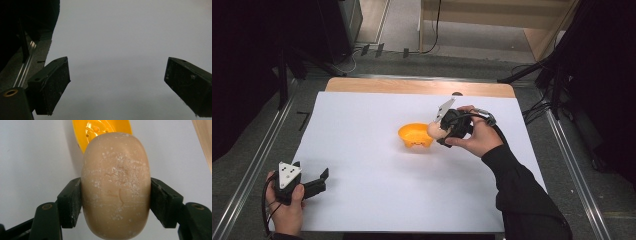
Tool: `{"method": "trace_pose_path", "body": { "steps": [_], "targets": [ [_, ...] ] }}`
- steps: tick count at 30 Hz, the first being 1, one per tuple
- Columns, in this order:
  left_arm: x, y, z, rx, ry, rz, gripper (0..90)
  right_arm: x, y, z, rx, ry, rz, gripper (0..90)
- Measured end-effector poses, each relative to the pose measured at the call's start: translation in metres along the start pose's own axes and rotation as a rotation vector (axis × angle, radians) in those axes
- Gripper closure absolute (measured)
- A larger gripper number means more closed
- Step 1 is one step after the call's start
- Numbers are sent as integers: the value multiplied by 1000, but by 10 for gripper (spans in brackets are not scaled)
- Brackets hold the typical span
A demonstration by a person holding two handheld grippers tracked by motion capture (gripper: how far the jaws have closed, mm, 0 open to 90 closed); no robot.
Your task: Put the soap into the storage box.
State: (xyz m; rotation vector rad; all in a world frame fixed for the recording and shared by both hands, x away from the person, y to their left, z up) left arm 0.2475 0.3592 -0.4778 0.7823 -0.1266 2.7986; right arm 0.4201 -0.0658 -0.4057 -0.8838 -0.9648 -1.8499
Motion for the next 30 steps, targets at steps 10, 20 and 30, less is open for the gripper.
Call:
{"method": "trace_pose_path", "body": {
  "steps": [10, 20, 30],
  "targets": [
    [0, 0, 0, -1, -1, -2, 70, -6, -1, 12, 22, 19, 8, 329],
    [0, 0, 0, -2, 0, -1, 69, -12, -4, 23, 45, 36, 24, 328],
    [0, 0, 0, -1, 1, -4, 70, -22, -7, 34, 79, 49, 34, 328]
  ]
}}
Point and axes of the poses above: each handheld gripper's, and its own axes: x roughly backward along the jaws, z roughly out of its top, y roughly to its right, the point moved 3 cm from there along -x, roughly forward along the jaws, and after that the axes turned 7 degrees about -z, right-handed, at the moved point
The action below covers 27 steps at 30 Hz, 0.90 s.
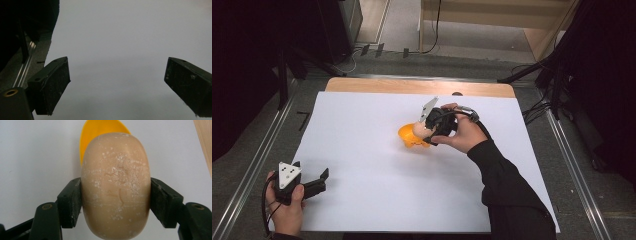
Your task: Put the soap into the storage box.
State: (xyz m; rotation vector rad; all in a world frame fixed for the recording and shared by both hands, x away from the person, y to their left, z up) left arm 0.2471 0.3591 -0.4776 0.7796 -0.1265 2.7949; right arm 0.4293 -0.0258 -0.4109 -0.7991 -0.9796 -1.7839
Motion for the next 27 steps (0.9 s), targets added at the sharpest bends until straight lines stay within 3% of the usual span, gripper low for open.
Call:
{"method": "trace_pose_path", "body": {
  "steps": [27],
  "targets": [
    [0, 0, 0, 2, 3, -4, 70, -13, 0, 20, 78, 12, 4, 328]
  ]
}}
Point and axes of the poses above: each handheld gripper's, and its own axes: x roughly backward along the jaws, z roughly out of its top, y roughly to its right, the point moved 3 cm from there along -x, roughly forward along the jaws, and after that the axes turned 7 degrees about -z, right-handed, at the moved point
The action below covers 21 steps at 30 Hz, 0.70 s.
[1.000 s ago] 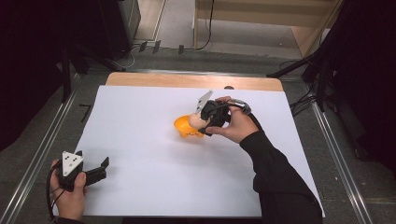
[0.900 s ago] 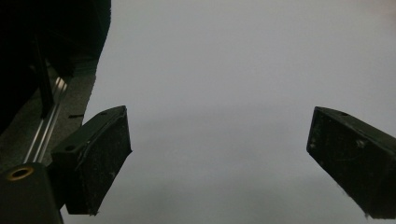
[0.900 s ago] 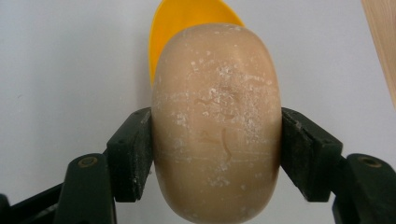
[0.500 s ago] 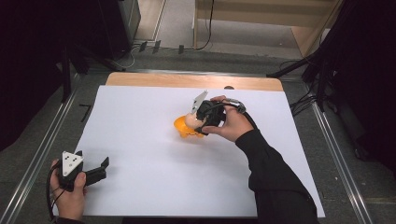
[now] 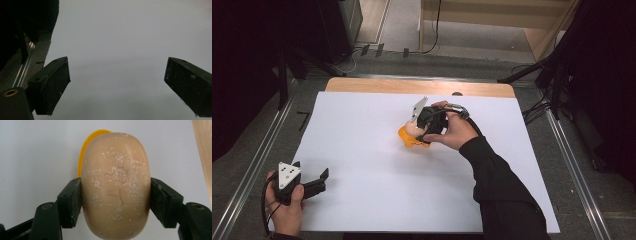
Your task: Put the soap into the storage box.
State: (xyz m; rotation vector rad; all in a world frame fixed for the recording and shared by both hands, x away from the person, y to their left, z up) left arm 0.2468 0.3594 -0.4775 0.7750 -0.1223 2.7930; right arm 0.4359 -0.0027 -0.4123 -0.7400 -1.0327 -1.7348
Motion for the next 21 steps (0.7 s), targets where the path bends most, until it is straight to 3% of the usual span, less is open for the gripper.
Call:
{"method": "trace_pose_path", "body": {
  "steps": [13, 15, 18, 21],
  "targets": [
    [0, 0, 0, 0, 1, -2, 70, -2, 1, -1, 29, 8, -1, 327],
    [0, 0, 0, 0, 2, -2, 69, -2, 2, -1, 30, 9, 10, 328],
    [0, 0, 0, -1, 1, -2, 69, 0, 1, -2, 28, 13, 72, 328],
    [0, 0, 0, -1, 2, -3, 70, 0, 2, -3, 46, -1, 52, 328]
  ]
}}
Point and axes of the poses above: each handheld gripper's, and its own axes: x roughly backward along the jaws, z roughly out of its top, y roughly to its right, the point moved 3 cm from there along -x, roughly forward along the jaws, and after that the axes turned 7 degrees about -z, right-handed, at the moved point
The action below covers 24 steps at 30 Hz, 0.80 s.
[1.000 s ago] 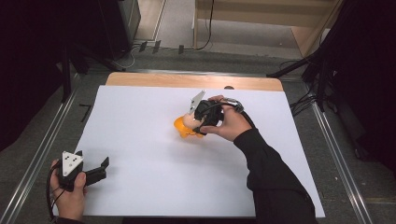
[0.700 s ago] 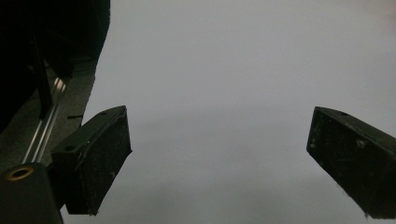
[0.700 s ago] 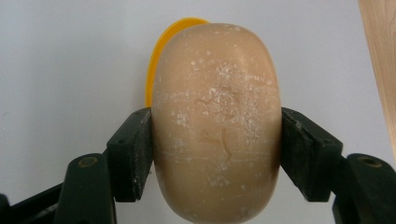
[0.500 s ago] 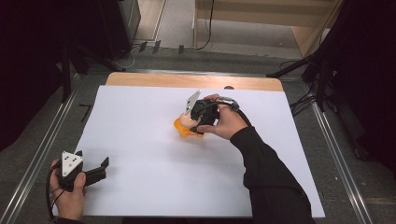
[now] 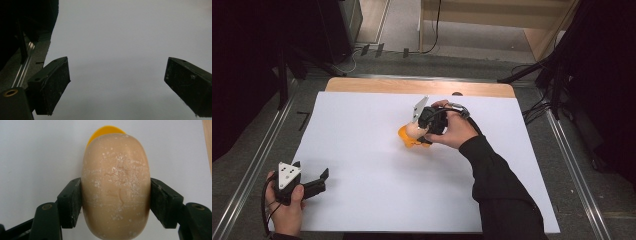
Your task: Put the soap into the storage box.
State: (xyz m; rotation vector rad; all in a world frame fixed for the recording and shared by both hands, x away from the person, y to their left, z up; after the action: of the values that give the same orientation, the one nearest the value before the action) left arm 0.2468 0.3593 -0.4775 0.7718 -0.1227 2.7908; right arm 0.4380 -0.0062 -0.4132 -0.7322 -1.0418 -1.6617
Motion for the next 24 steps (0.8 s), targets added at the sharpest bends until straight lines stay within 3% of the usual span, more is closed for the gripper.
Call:
{"method": "trace_pose_path", "body": {
  "steps": [4, 11, 16, 20, 24],
  "targets": [
    [0, 0, 0, 1, 1, 0, 69, -2, 4, -2, -11, 2, -7, 328],
    [0, 0, 0, 1, 1, -1, 69, -6, 4, -4, -10, 27, 52, 327],
    [0, 0, 0, 1, 1, -1, 70, -8, 6, -4, -19, 19, 39, 320],
    [0, 0, 0, 1, 0, -1, 69, 0, 11, -1, -63, 90, 46, 323],
    [0, 0, 0, 1, 1, -1, 69, 1, 9, -1, -47, 70, 50, 306]
  ]
}}
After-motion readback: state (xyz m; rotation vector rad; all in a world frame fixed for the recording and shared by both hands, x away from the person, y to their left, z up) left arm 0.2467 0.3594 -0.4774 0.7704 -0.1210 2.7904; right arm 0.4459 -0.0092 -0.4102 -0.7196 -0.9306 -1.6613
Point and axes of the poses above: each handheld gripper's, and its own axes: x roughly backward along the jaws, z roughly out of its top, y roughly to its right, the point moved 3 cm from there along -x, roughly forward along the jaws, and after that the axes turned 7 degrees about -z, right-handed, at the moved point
